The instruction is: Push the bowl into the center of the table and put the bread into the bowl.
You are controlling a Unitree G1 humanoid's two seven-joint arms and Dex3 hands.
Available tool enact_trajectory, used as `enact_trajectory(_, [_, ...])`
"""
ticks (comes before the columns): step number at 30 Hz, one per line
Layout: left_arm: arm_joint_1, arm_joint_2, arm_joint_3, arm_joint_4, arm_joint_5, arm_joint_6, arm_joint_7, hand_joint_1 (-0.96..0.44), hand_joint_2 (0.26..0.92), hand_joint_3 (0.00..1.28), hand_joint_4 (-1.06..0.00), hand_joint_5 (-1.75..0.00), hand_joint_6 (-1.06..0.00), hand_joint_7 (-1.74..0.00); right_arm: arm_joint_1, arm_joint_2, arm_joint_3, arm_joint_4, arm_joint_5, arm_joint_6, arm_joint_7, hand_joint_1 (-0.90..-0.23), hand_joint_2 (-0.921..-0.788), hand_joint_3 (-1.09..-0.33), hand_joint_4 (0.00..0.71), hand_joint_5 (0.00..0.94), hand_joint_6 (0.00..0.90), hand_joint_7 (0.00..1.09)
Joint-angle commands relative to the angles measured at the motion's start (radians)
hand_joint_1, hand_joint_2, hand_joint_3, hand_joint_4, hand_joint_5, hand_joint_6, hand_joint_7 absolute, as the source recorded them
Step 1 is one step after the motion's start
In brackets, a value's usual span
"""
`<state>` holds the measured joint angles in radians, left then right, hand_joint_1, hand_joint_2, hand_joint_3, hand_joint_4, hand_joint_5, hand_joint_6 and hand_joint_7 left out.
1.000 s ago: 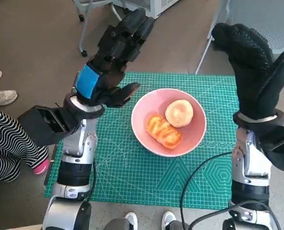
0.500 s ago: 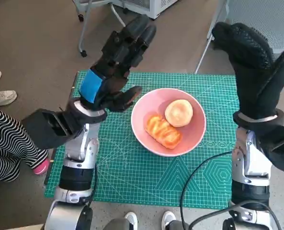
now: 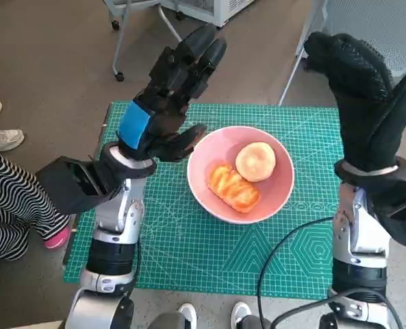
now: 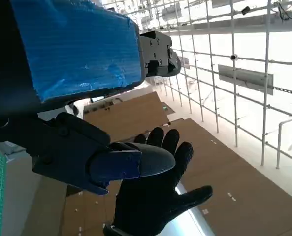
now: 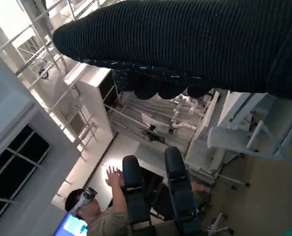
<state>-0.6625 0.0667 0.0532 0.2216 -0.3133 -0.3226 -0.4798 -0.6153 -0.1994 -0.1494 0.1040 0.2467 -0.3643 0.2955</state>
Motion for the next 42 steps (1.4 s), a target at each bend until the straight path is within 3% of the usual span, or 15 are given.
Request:
enact_trajectory(1, [0.001, -0.009, -0.007, 0.0, 0.007, 0.0, 0.006, -0.67, 0.921, 0.48, -0.05, 0.0, 0.0, -0.36, 0.023, -0.01, -0.002, 0.009, -0.009, 0.015, 0.0, -0.676, -0.921, -0.66, 0.161, 0.004, 0.009, 0.6])
enact_trajectory(25, [-0.012, -0.014, -0.007, 0.054, 0.008, -0.054, -0.024, -0.66, 0.921, 0.48, -0.03, 0.0, 0.0, -0.34, 0.035, -0.016, -0.006, 0.001, -0.026, 0.019, -0.011, -0.668, -0.921, -0.662, 0.168, 0.005, 0.013, 0.6])
enact_trajectory(42, [0.014, 0.006, 0.007, 0.035, 0.007, -0.066, -0.027, -0.65, 0.921, 0.48, -0.03, 0.0, 0.0, -0.34, 0.02, -0.005, 0.014, 0.022, -0.044, 0.007, -0.017, -0.678, -0.921, -0.672, 0.167, 0.003, 0.011, 0.6])
